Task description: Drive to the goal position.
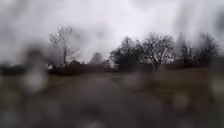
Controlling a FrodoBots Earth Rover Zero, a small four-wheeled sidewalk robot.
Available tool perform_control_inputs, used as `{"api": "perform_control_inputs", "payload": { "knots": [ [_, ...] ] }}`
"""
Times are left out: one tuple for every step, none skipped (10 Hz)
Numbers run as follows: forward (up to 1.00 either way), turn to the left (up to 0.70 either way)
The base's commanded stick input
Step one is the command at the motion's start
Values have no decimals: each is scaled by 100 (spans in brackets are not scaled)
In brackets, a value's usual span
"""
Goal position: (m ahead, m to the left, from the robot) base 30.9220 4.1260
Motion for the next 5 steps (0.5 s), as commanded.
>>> {"api": "perform_control_inputs", "payload": {
  "knots": [
    [70, 35],
    [70, 28],
    [70, 15],
    [70, 0],
    [70, 0]
  ]
}}
